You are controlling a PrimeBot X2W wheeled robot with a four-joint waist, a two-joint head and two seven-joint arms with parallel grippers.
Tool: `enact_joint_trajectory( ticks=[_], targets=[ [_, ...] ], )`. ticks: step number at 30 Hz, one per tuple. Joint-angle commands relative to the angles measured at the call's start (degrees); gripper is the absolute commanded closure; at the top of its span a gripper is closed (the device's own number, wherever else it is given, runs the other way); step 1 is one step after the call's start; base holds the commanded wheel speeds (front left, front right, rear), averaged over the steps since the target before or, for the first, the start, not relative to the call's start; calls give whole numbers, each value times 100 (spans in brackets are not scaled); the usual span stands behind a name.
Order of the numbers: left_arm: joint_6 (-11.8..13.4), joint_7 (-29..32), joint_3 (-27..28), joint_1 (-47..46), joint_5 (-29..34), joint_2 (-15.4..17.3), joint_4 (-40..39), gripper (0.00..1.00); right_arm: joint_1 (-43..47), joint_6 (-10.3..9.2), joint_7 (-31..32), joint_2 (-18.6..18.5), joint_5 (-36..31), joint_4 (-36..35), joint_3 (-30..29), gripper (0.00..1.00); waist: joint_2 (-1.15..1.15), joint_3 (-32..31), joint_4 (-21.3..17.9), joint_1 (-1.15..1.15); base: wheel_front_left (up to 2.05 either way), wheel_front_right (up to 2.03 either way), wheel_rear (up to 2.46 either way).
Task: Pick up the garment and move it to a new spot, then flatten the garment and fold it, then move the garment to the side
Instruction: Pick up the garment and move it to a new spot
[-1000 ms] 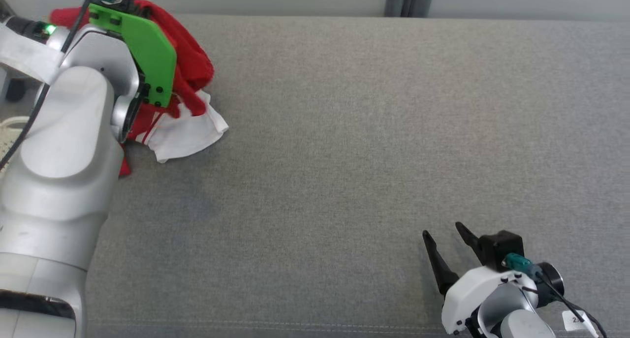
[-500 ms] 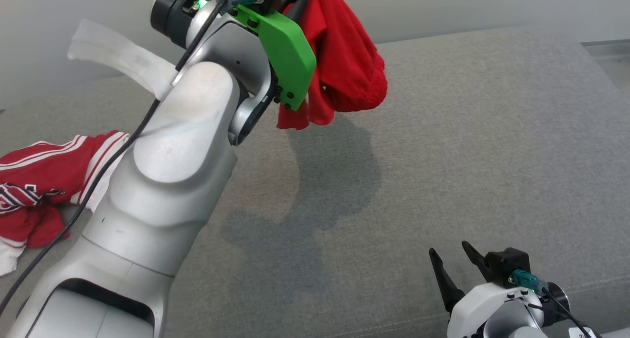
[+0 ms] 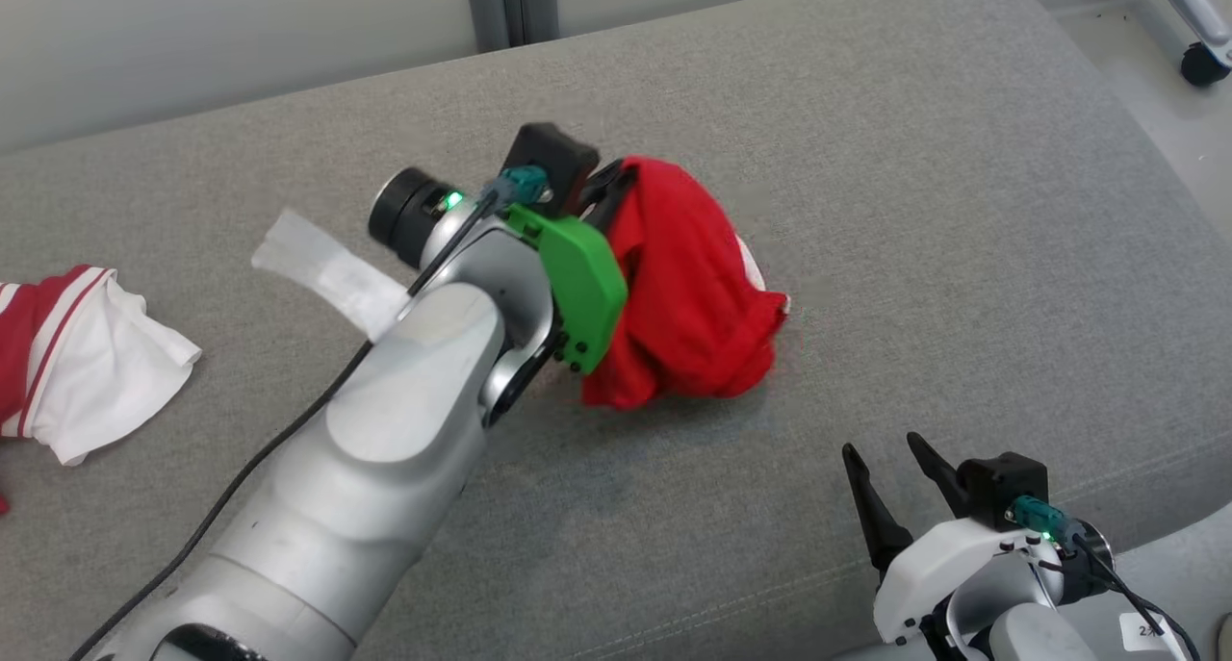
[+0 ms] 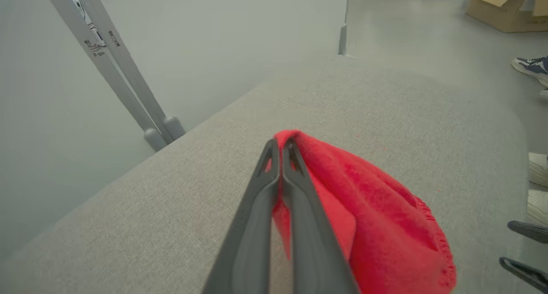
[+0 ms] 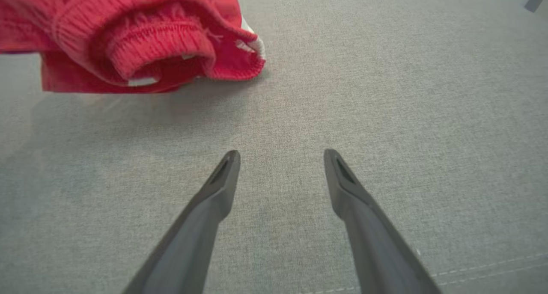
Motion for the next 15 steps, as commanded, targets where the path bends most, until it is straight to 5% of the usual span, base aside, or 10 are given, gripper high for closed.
enact_joint_trajectory(
  ticks=[1, 11, 12, 13, 14, 15],
  targets=[
    [69, -145, 86, 193, -63, 181, 271, 100, -96, -2, -62, -5, 67, 52, -1, 0, 0, 133, -7, 0, 0, 0, 0],
    [176, -529, 313, 586, -228, 614, 1397, 100, -201, -2, -96, -8, 35, 268, 24, 0, 0, -18, 192, 0, 0, 0, 0],
    [175, -559, 296, 602, -201, 651, 1493, 88, -203, -2, -90, -8, 39, 287, 29, 0, 0, -48, 207, 0, 0, 0, 0],
    [179, -617, 311, 610, -212, 667, 1570, 55, -206, -2, -88, -8, 43, 299, 28, 0, 0, -73, 224, 0, 0, 0, 0],
    [189, -665, 391, 644, -319, 659, 1654, 0, -206, -2, -86, -9, 39, 315, 26, 0, 0, -104, 237, 0, 0, 0, 0],
    [235, -662, 471, 681, -404, 661, 1764, 0, -197, -2, -80, -9, 40, 329, 31, 0, 0, -138, 247, 0, 0, 0, 0]
  ],
)
